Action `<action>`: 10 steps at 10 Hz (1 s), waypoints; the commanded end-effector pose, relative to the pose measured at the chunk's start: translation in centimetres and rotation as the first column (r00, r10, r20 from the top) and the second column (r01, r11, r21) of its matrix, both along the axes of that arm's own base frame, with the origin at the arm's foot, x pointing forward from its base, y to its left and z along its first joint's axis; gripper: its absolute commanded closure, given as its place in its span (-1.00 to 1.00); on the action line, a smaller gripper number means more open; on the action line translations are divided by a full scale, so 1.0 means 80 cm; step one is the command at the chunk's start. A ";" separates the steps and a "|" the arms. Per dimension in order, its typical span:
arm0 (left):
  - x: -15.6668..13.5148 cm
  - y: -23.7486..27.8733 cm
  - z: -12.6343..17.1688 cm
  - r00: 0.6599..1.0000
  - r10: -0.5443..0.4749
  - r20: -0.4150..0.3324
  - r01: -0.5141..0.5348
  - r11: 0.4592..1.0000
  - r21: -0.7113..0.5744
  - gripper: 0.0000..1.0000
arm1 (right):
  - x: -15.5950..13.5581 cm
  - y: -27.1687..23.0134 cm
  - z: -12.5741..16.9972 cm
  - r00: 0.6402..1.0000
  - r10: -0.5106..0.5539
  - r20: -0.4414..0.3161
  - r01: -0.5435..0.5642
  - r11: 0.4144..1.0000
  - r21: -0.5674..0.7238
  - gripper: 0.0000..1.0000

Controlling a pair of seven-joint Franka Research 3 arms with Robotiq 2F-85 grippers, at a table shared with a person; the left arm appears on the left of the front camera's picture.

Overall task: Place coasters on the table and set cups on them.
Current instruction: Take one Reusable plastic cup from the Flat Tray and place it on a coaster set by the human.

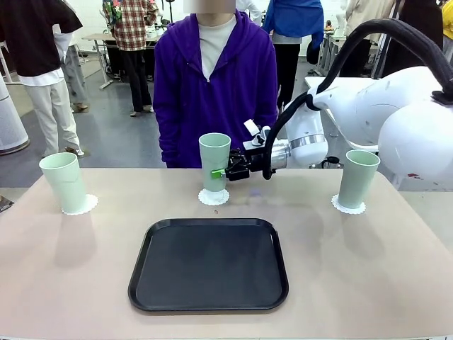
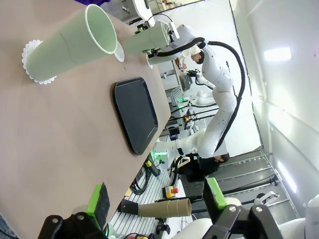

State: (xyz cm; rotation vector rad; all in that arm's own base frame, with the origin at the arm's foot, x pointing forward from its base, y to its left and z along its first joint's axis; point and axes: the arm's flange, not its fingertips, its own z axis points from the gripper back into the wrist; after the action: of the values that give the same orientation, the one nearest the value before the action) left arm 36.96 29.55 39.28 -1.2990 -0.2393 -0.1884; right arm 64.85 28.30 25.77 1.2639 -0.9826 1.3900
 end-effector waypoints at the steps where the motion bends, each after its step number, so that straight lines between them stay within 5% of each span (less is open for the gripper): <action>1: -0.001 0.000 0.003 1.000 0.003 -0.004 -0.003 1.000 0.011 -1.00 | 0.015 0.006 -0.004 0.999 0.043 -0.006 -0.043 0.999 -0.020 -0.68; 10: -0.001 0.000 0.003 1.000 0.003 -0.004 -0.003 1.000 0.011 -1.00 | 0.024 0.005 -0.026 0.993 0.038 -0.115 -0.040 0.999 -0.015 -0.68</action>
State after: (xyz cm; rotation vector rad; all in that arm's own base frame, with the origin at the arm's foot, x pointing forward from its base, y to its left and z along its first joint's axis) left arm 36.96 29.55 39.28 -1.2990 -0.2393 -0.1885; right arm 65.47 28.60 23.28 1.3120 -0.9055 1.3403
